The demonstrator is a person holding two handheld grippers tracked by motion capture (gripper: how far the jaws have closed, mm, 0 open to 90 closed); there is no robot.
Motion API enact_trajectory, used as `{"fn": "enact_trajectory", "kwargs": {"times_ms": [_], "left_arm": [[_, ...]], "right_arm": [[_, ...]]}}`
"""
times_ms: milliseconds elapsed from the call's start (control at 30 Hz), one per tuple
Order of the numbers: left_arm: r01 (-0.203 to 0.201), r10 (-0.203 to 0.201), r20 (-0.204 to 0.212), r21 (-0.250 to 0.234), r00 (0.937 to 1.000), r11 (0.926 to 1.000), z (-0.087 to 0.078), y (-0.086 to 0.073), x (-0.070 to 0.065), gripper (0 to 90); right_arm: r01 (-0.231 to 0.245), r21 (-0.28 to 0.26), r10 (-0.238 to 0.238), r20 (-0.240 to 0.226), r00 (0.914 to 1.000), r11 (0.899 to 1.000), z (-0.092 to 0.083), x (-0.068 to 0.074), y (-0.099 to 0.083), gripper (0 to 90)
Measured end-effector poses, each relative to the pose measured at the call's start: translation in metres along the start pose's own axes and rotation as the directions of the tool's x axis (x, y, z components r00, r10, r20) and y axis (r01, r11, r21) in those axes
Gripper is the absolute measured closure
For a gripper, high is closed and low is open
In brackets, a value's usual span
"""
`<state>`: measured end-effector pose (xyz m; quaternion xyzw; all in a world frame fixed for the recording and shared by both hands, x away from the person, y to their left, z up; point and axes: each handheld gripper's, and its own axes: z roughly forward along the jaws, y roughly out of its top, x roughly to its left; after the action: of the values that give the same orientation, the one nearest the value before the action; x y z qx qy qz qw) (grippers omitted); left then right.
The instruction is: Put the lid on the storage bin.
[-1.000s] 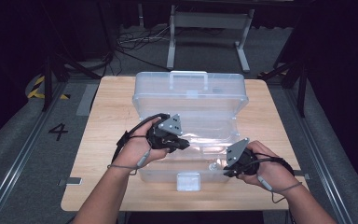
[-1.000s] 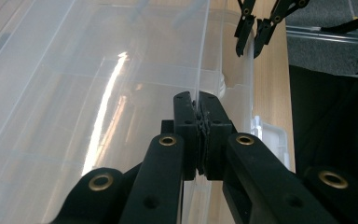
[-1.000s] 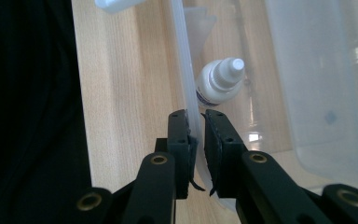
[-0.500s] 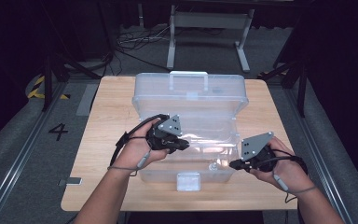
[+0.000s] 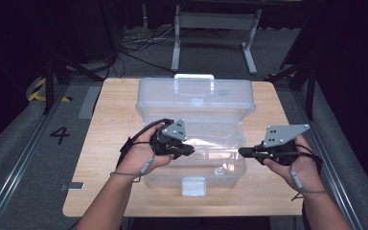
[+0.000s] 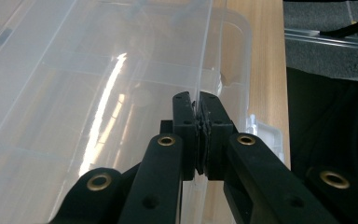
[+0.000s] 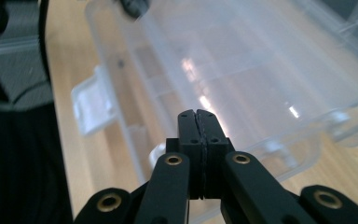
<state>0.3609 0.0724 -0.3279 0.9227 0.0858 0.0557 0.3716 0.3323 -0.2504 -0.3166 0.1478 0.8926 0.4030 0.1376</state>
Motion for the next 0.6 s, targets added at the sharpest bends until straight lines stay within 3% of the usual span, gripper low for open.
{"fn": "enact_trajectory", "kwargs": {"times_ms": [67, 167, 267, 333, 433, 533, 600], "left_arm": [[-0.001, 0.001, 0.001, 0.002, 1.0000, 1.0000, 0.000, 0.000, 0.000, 86.7], [0.004, -0.004, 0.001, 0.003, 1.0000, 1.0000, 0.000, 0.000, -0.001, 86.7], [0.002, -0.002, 0.005, 0.004, 1.0000, 1.0000, 0.000, -0.001, -0.001, 86.7], [0.003, -0.003, 0.006, 0.007, 1.0000, 1.0000, 0.000, -0.001, -0.001, 86.7], [0.002, -0.002, 0.004, 0.006, 1.0000, 1.0000, 0.000, -0.002, -0.002, 86.6], [0.004, -0.004, 0.002, 0.007, 1.0000, 1.0000, 0.000, -0.003, -0.003, 86.5], [0.003, -0.003, 0.002, 0.005, 1.0000, 1.0000, 0.000, -0.003, -0.003, 86.4]], "right_arm": [[-0.047, -0.064, 0.049, 0.037, 0.9981, 0.997, -0.003, -0.005, -0.001, 90.0], [-0.117, -0.146, 0.127, 0.061, 0.9900, 0.982, -0.005, -0.011, -0.003, 90.0], [-0.184, -0.228, 0.204, 0.070, 0.9764, 0.956, -0.008, -0.018, -0.007, 90.0], [-0.230, -0.283, 0.259, 0.067, 0.9635, 0.931, -0.009, -0.024, -0.010, 90.0], [-0.273, -0.332, 0.309, 0.061, 0.9492, 0.903, -0.009, -0.030, -0.013, 90.0], [-0.289, -0.358, 0.333, 0.068, 0.9403, 0.888, -0.007, -0.033, -0.013, 90.0], [-0.306, -0.382, 0.355, 0.062, 0.9328, 0.872, -0.006, -0.035, -0.013, 90.0]]}}
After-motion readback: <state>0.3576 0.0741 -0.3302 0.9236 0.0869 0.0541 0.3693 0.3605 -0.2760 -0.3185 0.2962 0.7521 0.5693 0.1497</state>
